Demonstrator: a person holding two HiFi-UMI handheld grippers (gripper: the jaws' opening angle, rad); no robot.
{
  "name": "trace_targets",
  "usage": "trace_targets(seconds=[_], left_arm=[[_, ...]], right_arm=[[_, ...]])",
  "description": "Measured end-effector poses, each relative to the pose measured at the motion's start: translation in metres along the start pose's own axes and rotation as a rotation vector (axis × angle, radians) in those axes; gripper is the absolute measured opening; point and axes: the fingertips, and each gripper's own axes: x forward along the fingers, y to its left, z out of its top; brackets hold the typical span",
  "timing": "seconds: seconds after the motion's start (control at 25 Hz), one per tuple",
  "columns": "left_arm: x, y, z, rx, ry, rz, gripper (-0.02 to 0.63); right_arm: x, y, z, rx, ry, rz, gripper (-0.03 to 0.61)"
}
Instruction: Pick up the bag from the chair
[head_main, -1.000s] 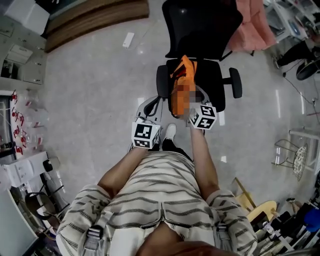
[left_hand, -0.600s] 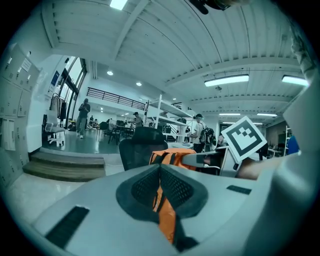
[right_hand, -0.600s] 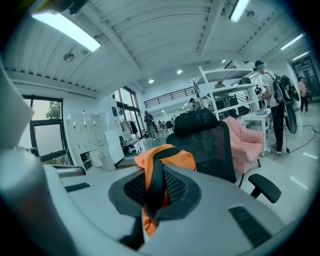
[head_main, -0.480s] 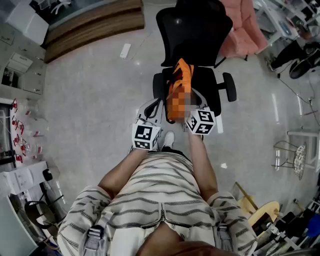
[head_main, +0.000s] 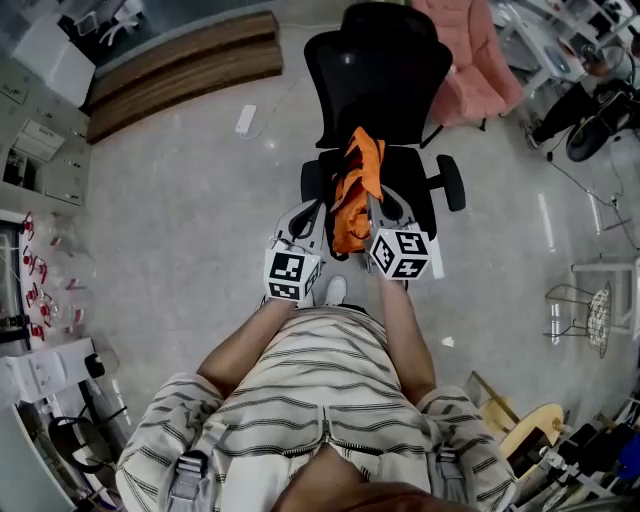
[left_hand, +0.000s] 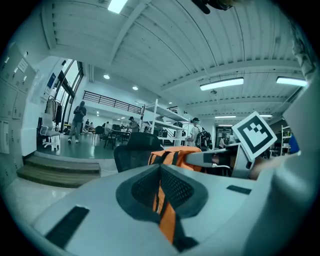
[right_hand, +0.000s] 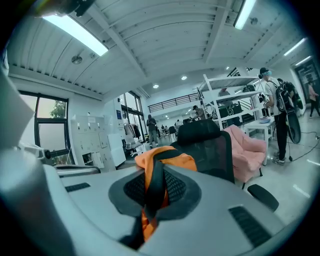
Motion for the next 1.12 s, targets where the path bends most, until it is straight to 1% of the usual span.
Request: trace_targets(seconds=[0.2, 0.4, 0.64, 1.12], left_arm=[[0.008, -0.008, 0.004, 0.003, -0.012, -0.022, 0.021], [0.009, -0.006, 0.013, 0.019, -0.029, -0.044, 0.021], [0.013, -0.008, 0.02, 0.028, -0.053, -0.06, 0.021], [0.022, -0.009, 0.027, 0.022, -0.066, -0.071, 0.021]], right_arm=[[-0.011, -0.007, 0.005, 0.006, -0.015, -0.006, 0.025], [-0.016, -0.003, 0.014, 0.013, -0.041, -0.004, 0.025], [-0.022, 0.0, 0.022, -0.024, -0.054, 0.0, 0.025], [-0.027, 0.009, 0.032, -0.044, -0.084, 0.018, 0.025]])
